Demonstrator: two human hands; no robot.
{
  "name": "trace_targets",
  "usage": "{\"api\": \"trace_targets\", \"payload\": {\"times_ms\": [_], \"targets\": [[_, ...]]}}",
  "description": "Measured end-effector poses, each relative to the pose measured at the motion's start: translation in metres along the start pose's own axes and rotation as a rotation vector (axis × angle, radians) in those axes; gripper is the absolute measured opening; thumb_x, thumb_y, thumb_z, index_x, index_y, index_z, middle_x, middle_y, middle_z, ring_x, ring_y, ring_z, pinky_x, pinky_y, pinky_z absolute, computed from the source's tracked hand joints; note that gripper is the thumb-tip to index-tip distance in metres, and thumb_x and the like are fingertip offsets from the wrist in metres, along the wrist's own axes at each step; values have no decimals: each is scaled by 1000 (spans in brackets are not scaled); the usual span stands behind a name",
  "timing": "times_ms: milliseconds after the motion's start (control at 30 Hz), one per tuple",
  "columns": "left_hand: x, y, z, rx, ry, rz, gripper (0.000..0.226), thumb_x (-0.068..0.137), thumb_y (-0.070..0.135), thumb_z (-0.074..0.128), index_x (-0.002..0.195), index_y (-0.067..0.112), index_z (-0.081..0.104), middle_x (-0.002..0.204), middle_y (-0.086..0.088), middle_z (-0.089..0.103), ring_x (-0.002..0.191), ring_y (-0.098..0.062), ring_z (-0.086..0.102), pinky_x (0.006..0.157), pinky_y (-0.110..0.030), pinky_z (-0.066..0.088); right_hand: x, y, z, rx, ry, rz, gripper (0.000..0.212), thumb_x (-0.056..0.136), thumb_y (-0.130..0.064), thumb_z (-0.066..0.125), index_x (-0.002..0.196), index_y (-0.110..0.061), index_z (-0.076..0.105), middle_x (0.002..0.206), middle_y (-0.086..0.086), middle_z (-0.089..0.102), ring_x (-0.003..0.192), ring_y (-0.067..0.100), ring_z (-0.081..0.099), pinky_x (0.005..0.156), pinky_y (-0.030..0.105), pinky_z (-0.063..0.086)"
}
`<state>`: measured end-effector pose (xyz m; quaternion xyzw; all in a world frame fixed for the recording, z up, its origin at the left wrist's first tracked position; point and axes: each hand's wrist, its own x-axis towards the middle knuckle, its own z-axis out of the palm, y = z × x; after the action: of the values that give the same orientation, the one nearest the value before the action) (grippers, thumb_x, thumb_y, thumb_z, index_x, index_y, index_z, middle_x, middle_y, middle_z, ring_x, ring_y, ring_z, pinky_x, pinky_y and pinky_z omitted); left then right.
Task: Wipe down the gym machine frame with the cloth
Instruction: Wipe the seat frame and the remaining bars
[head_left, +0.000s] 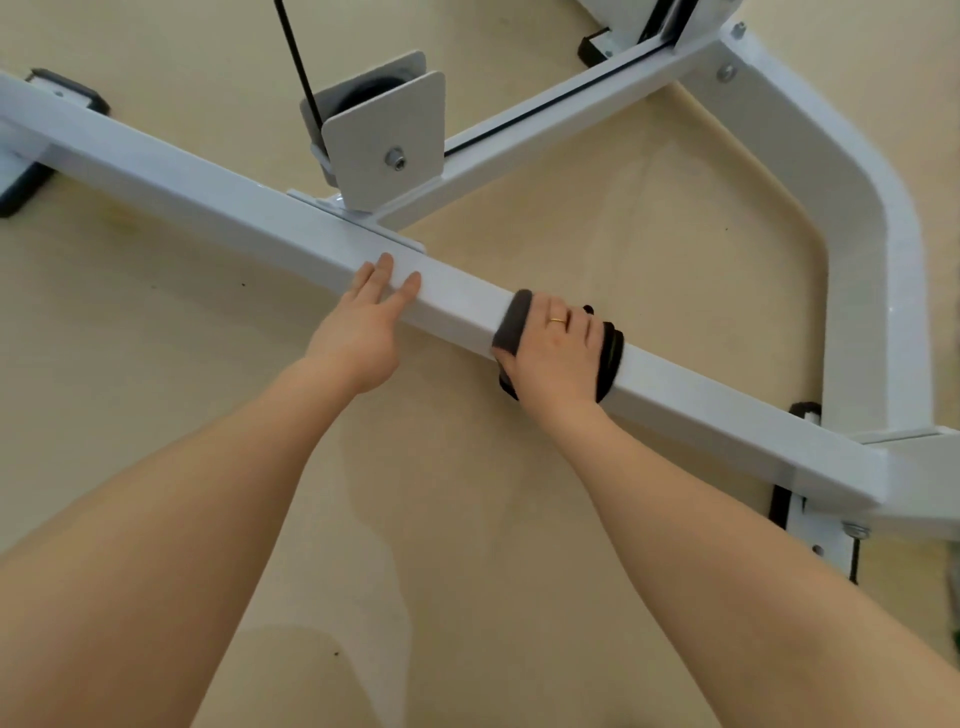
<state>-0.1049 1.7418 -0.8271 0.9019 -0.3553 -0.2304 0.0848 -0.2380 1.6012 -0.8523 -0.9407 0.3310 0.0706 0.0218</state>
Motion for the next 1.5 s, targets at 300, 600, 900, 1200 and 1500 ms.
{"api": "trace_targets", "payload": {"times_ms": [300,600,900,1200,1500], "targets": [[3,0,-4,43,-13,-8,79,84,-7,32,147,33,7,156,5,-10,143,-13,-5,112,-37,23,10,-25,3,82,-21,-253,67,98,-30,37,149,-14,-2,158,3,0,144,23,1,114,36,-5],[0,-9,-2,32,-15,79,79,84,-5,34,147,30,3,155,4,-13,142,-14,-8,110,-37,27,-15,-3,10,-23,96,-279,61,94,-5,29,147,-12,0,157,4,3,144,23,4,110,29,-13],[-9,-76,-28,29,186,30,72,85,5,44,147,12,9,156,-2,-5,142,-20,7,112,-32,10,37,-110,0,-29,51,-552,63,93,-6,23,148,-12,-7,157,0,-8,144,17,-5,110,26,-13],[11,-127,-47,36,127,23,74,86,6,44,148,16,5,156,-3,-4,143,-20,2,115,-34,9,11,-87,-6,-55,2,-414,67,93,-1,32,148,-14,-3,157,1,-5,145,20,-4,113,28,-8],[36,-155,-82,147,55,45,72,89,7,40,148,13,0,156,-5,-3,143,-20,1,116,-33,6,55,-183,-10,84,-47,-323,64,98,-10,29,147,-10,-11,156,6,-13,144,20,-9,113,27,-6]]}}
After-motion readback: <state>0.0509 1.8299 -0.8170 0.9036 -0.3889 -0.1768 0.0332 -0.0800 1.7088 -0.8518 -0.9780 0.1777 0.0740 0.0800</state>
